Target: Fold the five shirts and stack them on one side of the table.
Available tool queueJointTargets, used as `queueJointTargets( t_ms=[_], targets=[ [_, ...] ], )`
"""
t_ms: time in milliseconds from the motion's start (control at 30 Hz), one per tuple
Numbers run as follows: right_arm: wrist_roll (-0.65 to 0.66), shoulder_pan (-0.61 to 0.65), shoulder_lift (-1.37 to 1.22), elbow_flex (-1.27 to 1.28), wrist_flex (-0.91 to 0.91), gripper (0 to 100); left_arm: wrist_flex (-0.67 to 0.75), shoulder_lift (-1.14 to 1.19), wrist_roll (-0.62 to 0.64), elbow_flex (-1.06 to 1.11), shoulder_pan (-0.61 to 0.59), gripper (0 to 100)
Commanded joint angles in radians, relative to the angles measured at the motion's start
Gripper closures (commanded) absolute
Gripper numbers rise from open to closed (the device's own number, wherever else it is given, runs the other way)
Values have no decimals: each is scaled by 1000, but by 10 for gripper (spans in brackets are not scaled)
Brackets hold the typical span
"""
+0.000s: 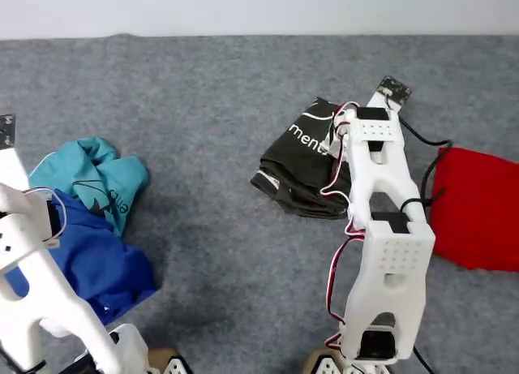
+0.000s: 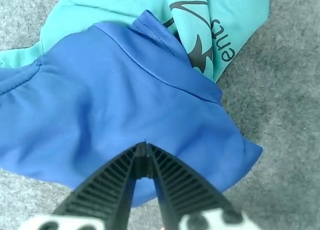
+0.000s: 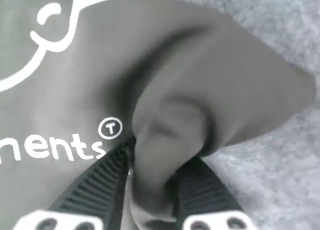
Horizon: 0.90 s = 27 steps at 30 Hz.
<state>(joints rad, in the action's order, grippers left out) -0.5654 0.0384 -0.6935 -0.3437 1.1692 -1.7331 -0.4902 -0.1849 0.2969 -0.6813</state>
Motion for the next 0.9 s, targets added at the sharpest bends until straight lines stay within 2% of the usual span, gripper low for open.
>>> queueJointTargets(
  t_ms=[0, 233, 433, 733, 867],
  targets=[
    [68, -4, 56, -66, 134, 989, 11, -28, -9, -5, 3, 994],
    [304, -48, 217, -137, 321, 989, 23, -28, -9, -5, 3, 994],
    [571, -151, 311, -137, 418, 989, 23, -28, -8, -5, 3, 994],
    [1010, -394, 371, -138, 407, 990, 21, -28, -5, -5, 3, 994],
    [1138, -486, 407, -138, 335, 990, 20, -28, -5, -5, 3, 994]
  ],
)
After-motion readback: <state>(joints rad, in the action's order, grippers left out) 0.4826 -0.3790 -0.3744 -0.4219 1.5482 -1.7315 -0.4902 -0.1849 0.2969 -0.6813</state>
